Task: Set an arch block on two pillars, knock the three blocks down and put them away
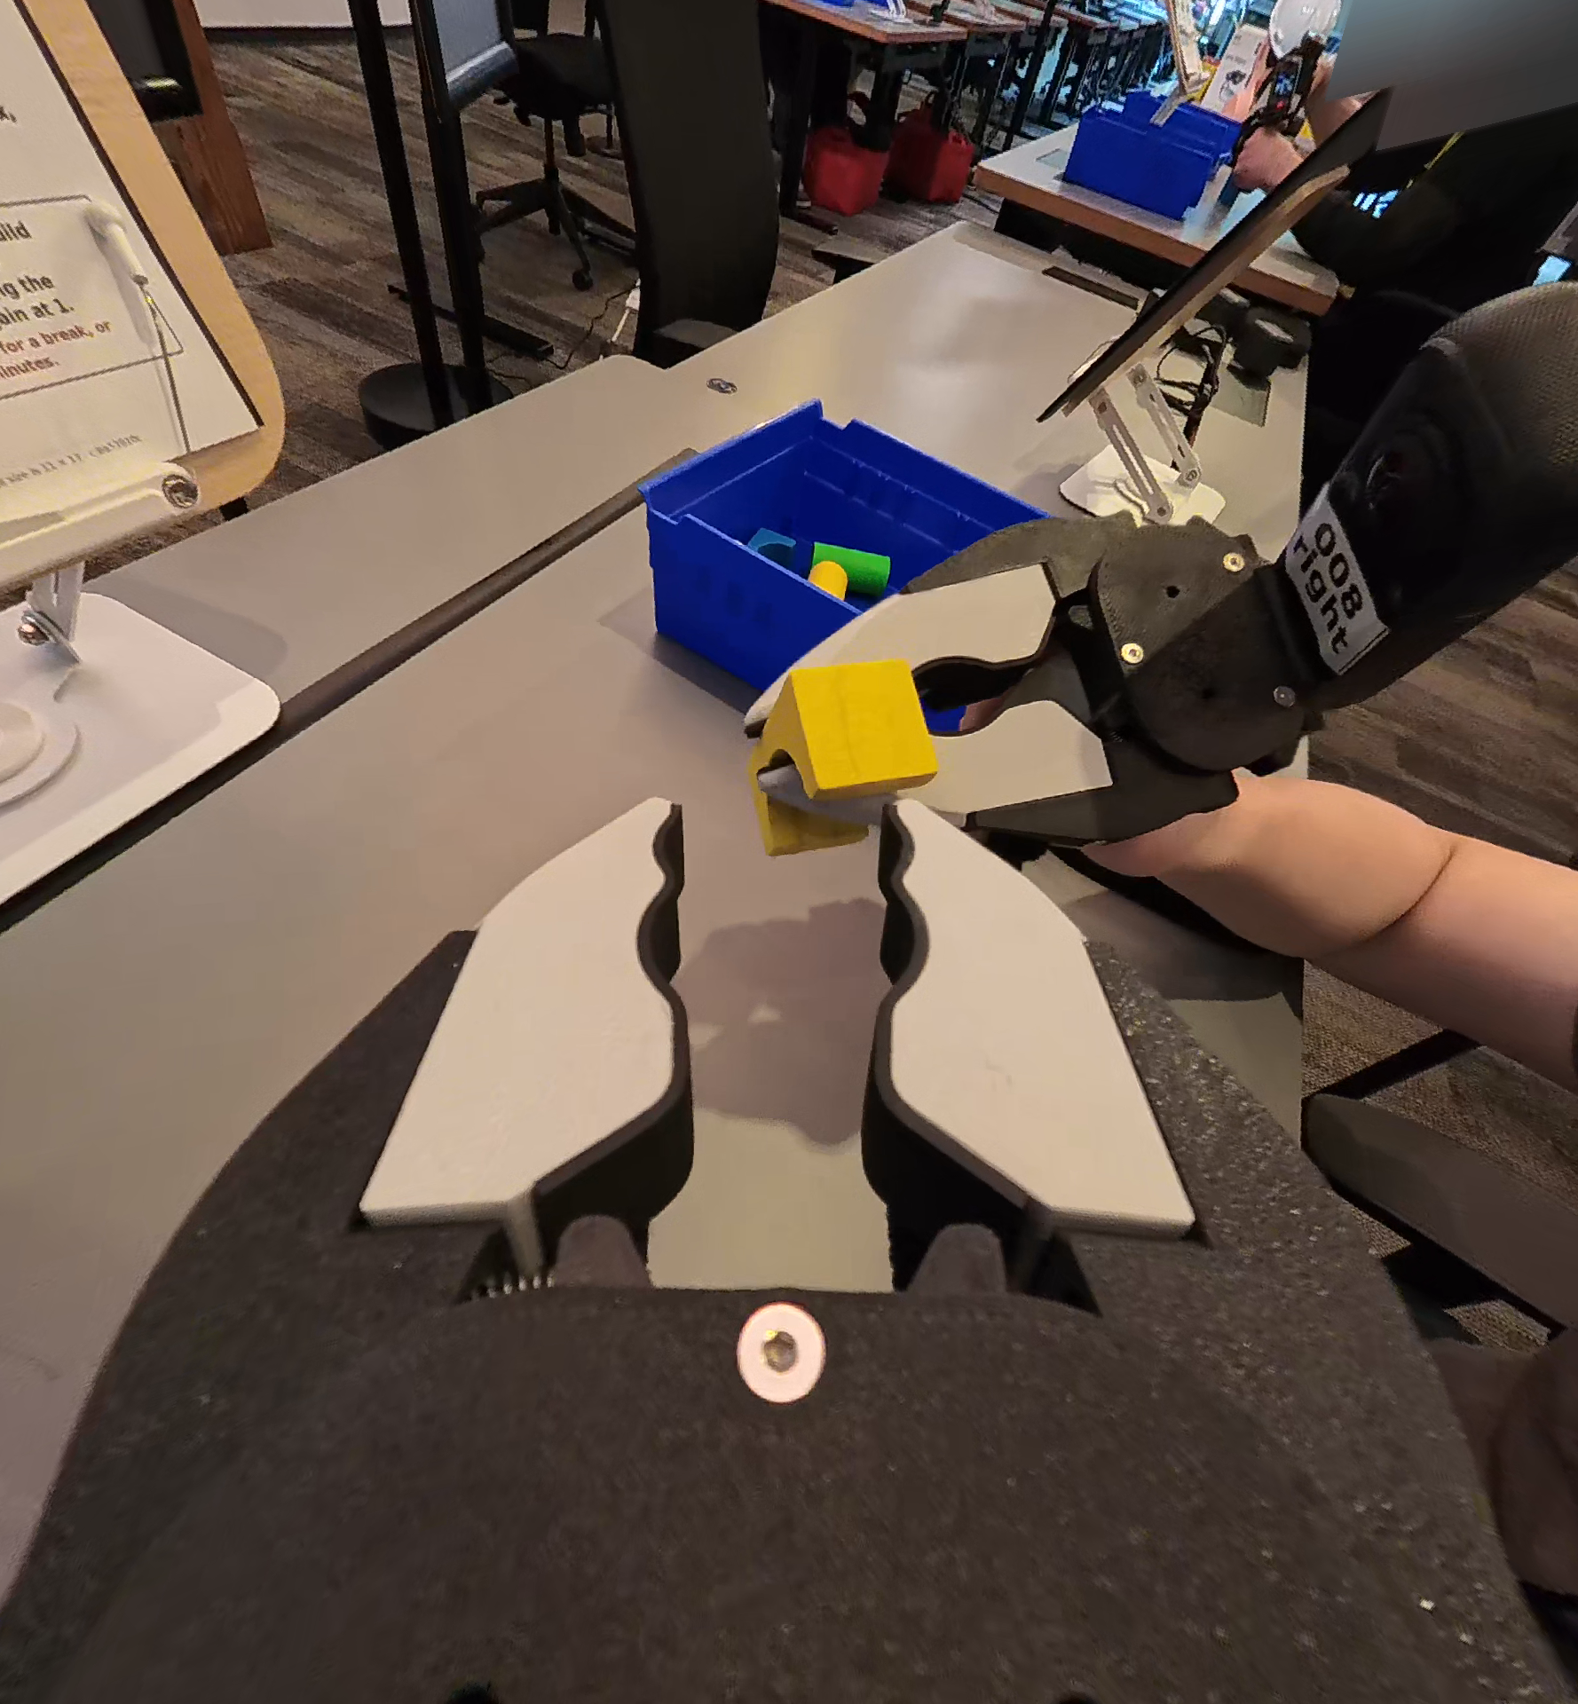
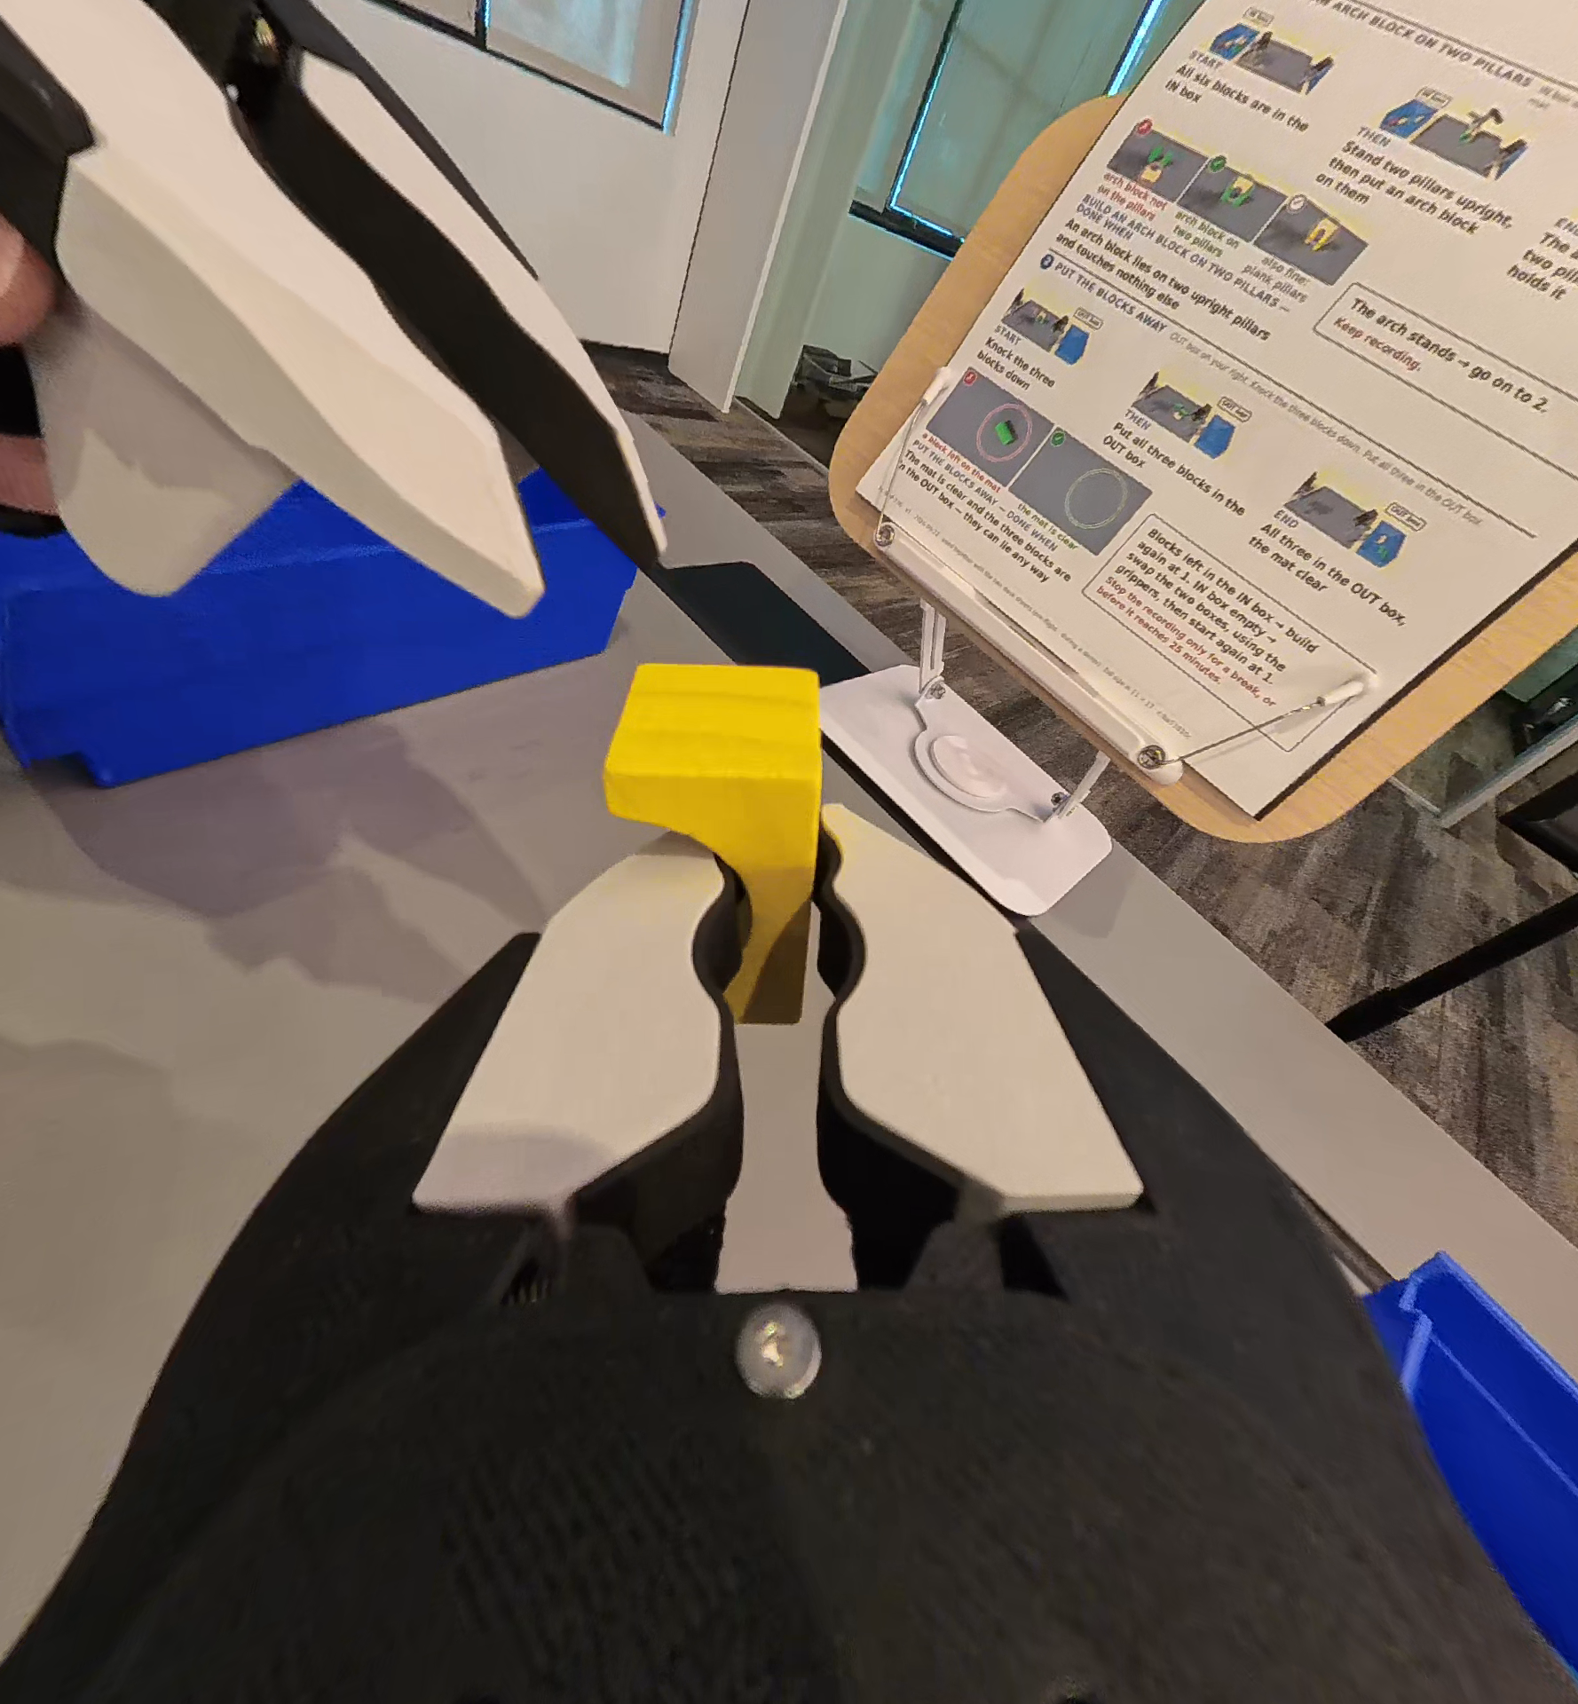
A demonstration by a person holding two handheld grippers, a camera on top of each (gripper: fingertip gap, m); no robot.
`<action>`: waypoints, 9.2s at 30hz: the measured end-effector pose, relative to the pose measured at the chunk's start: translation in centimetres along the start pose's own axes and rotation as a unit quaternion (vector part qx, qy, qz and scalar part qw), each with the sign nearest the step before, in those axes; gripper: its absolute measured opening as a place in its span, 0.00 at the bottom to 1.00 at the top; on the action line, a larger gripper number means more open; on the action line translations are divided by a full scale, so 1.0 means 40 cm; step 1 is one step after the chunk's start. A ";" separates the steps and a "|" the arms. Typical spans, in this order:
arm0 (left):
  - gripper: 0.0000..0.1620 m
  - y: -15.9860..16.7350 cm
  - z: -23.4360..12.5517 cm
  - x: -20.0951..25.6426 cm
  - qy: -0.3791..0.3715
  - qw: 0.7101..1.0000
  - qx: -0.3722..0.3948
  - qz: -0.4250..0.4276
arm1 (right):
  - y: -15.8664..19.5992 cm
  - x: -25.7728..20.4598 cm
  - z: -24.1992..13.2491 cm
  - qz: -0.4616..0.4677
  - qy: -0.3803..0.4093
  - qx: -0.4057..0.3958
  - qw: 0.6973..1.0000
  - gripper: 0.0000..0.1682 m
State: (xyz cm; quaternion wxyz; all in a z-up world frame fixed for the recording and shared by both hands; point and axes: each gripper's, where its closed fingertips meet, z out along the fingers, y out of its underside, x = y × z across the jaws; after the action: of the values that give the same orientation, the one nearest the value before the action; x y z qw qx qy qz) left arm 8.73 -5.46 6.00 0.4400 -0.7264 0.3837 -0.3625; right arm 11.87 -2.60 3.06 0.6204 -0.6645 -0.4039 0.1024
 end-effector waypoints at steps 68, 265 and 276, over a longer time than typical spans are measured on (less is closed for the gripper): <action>0.31 0.554 -0.749 -0.576 -0.444 0.784 -0.284 -0.326 | 0.780 0.550 -0.550 0.405 0.104 -0.509 0.752 0.05; 0.31 0.391 -0.498 -0.570 -0.359 0.857 -0.369 0.008 | 0.166 0.684 -0.398 0.130 0.253 -0.080 0.955 0.27; 0.35 0.578 -0.471 -0.449 -0.194 0.828 -0.525 0.001 | 0.191 0.649 -0.327 0.131 0.206 -0.108 0.964 0.27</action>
State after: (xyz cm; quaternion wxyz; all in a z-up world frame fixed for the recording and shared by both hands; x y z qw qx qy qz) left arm -21.02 -3.87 -12.02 0.0578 -0.9032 0.4232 0.0429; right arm 40.30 5.66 8.37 0.5962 -0.7812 -0.1851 -0.0006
